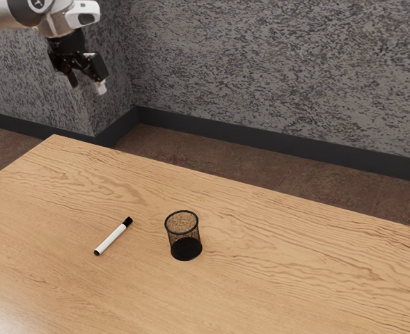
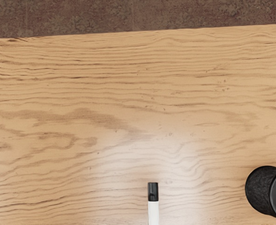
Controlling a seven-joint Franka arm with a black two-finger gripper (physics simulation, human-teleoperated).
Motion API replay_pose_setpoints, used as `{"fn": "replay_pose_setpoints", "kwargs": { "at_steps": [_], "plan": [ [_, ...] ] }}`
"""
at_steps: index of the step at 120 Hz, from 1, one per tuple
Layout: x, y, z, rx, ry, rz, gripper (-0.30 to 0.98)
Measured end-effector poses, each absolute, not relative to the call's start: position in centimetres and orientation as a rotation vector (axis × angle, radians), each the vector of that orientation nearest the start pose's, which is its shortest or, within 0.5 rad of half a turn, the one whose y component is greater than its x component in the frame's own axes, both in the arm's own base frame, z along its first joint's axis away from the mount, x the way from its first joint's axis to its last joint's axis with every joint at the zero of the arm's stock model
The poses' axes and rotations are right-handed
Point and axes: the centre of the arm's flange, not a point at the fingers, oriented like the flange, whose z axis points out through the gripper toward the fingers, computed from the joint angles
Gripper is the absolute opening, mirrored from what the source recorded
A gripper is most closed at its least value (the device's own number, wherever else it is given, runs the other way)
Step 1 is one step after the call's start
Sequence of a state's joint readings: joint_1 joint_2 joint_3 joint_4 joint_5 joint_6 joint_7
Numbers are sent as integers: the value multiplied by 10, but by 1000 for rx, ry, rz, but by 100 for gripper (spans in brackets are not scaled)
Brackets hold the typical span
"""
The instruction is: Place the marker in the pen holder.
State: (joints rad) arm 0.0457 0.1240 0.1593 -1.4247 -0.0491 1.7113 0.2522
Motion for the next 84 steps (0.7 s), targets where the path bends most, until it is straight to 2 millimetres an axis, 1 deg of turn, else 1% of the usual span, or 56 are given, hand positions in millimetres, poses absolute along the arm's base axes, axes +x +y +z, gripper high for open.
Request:
{"fn": "replay_pose_setpoints", "kwargs": {
  "at_steps": [7, 12, 18, 28, 32, 34, 38, 41, 44, 48, 55, 61, 66, 72, 74, 76, 80, 82, 84],
  "plan": [
    [599, 97, 637, -3124, 114, -261, 69],
    [600, 91, 637, -3125, 132, -260, 69],
    [600, 90, 637, -3126, 137, -260, 69],
    [600, 93, 637, -3128, 129, -259, 69],
    [599, 92, 639, -3127, 133, -263, 69],
    [597, 88, 643, -3122, 142, -275, 69],
    [590, 71, 662, -3102, 192, -313, 69],
    [586, 51, 672, -3090, 247, -329, 69],
    [582, 29, 678, -3082, 309, -331, 69],
    [578, -3, 680, -3077, 385, -309, 69],
    [571, -52, 676, -3069, 496, -241, 69],
    [568, -84, 665, -3062, 564, -178, 68],
    [568, -104, 654, -3056, 595, -131, 68],
    [563, -115, 652, -3030, 602, -112, 68],
    [563, -117, 649, -3014, 597, -95, 68],
    [564, -119, 640, -2998, 589, -70, 68],
    [569, -114, 601, -2972, 559, 25, 68],
    [572, -105, 574, -2966, 532, 83, 68],
    [575, -90, 548, -2965, 493, 133, 68]
  ]
}}
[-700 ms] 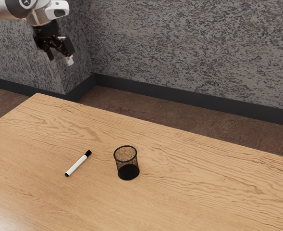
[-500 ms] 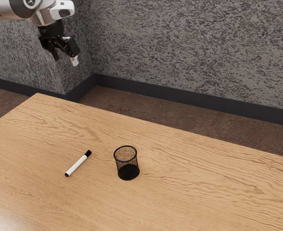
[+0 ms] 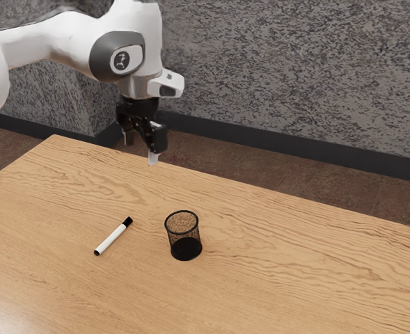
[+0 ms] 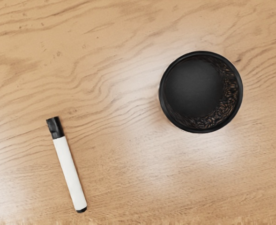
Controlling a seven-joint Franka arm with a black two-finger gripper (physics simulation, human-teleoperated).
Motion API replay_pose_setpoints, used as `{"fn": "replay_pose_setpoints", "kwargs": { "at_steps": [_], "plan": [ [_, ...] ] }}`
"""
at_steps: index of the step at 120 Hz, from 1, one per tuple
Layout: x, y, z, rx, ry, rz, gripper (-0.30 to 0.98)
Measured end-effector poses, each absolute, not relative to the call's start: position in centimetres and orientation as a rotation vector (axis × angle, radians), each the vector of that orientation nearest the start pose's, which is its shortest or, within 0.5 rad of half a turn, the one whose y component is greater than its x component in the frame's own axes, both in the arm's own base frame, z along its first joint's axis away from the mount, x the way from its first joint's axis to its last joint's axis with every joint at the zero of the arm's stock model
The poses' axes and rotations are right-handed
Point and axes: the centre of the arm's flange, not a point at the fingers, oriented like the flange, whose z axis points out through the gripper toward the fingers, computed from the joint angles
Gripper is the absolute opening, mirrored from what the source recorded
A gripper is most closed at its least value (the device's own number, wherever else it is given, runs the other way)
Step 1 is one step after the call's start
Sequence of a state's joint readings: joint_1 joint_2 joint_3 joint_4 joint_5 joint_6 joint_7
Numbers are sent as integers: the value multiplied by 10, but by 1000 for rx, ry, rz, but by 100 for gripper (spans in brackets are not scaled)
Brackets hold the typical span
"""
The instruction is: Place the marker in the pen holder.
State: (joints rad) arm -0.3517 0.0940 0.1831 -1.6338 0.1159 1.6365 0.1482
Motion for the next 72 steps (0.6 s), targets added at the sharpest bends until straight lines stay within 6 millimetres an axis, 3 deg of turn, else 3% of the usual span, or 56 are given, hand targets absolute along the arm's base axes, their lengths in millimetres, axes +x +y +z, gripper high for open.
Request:
{"fn": "replay_pose_setpoints", "kwargs": {
  "at_steps": [6, 11, 21, 33, 48, 59, 72],
  "plan": [
    [585, -23, 467, -2983, 317, 281, 68],
    [591, 26, 418, -2994, 190, 343, 68],
    [599, 67, 358, -3024, 73, 376, 68],
    [612, 81, 311, -3045, 26, 374, 67],
    [620, 74, 287, -3065, 31, 314, 67],
    [606, 70, 266, -3090, 14, 304, 68],
    [574, 60, 261, -3119, -2, 278, 68]
  ]
}}
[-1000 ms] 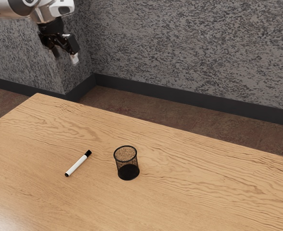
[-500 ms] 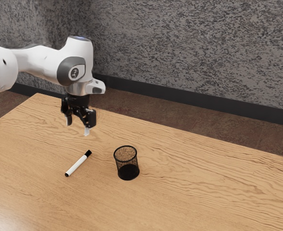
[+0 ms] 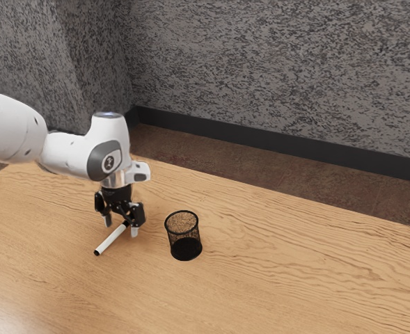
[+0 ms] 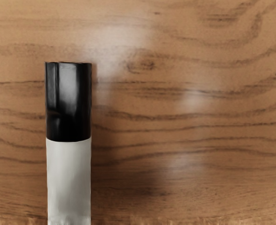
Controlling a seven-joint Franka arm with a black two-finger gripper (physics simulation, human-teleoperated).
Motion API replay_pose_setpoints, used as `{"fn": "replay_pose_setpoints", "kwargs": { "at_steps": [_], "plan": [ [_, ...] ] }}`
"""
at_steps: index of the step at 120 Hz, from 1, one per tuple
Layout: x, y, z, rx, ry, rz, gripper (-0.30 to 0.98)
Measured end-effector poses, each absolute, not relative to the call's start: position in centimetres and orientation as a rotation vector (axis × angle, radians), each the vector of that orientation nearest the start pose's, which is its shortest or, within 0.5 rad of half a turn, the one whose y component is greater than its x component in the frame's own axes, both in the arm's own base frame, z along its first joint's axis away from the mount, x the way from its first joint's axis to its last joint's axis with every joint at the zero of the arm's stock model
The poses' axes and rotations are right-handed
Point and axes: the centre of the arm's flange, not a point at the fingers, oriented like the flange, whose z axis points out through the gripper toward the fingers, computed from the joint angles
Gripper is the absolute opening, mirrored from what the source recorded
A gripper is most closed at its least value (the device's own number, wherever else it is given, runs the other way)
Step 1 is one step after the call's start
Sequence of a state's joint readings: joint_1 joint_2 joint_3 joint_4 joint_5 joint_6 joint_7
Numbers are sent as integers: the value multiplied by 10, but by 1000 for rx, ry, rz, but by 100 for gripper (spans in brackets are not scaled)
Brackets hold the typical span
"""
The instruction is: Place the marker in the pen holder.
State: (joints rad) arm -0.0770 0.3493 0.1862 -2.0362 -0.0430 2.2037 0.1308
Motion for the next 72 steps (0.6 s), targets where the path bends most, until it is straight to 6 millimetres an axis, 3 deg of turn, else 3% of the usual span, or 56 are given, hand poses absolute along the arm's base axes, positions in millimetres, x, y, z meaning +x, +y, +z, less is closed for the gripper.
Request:
{"fn": "replay_pose_setpoints", "kwargs": {
  "at_steps": [12, 52, 72],
  "plan": [
    [561, 57, 251, -3128, -22, 239, 68],
    [568, 70, 252, -3130, -86, 97, 67],
    [566, 71, 248, -3144, -128, 91, 53]
  ]
}}
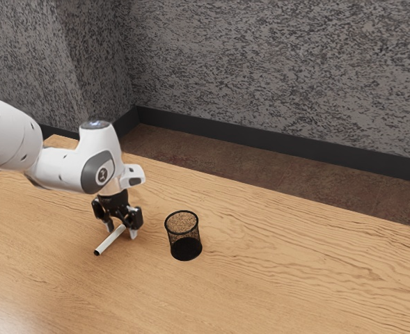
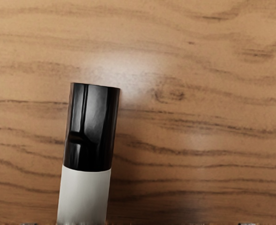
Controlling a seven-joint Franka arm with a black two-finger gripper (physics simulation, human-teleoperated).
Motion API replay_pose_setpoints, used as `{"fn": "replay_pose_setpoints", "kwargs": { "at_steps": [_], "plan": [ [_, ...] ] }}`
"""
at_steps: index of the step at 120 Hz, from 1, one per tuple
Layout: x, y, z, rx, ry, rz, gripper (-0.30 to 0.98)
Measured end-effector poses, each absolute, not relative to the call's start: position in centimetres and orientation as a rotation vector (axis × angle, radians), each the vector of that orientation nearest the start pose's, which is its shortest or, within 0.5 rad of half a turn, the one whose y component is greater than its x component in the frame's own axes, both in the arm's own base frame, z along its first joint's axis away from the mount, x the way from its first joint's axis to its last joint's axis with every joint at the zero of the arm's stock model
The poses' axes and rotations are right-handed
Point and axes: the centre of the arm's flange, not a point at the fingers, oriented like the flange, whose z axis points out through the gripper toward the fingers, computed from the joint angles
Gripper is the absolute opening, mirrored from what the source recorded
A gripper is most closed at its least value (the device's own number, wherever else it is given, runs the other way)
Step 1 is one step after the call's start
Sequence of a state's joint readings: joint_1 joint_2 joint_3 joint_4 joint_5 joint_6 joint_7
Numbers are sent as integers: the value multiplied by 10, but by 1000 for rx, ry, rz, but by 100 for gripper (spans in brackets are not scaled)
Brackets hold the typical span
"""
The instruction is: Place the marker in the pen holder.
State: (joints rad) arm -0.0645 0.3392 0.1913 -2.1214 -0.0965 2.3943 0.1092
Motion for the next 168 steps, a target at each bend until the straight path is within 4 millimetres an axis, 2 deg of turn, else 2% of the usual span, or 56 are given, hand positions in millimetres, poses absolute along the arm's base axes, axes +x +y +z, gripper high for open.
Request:
{"fn": "replay_pose_setpoints", "kwargs": {
  "at_steps": [34, 48, 61, 78, 94, 100, 106, 115, 126, 129, 136, 146, 153, 161, 168],
  "plan": [
    [563, 77, 250, -3156, -184, 77, 13],
    [563, 77, 248, -3155, -184, 81, 1],
    [563, 76, 243, -3148, -184, 92, -5],
    [563, 74, 242, -3144, -188, 94, 1],
    [565, 72, 257, -3143, -182, 59, -7],
    [567, 71, 269, -3143, -179, 34, -8],
    [568, 67, 295, -3144, -165, -22, -8],
    [567, 51, 361, -3148, -105, -158, -9],
    [551, 11, 456, -3157, 16, -366, -10],
    [546, 0, 473, -3159, 52, -403, -10],
    [534, -29, 499, -3166, 138, -463, -10],
    [484, -48, 516, -3207, 205, -577, -10],
    [455, -57, 503, -3240, 246, -642, -10],
    [439, -67, 479, -3284, 282, -716, -9],
    [434, -73, 476, -3288, 304, -831, -9]
  ]
}}
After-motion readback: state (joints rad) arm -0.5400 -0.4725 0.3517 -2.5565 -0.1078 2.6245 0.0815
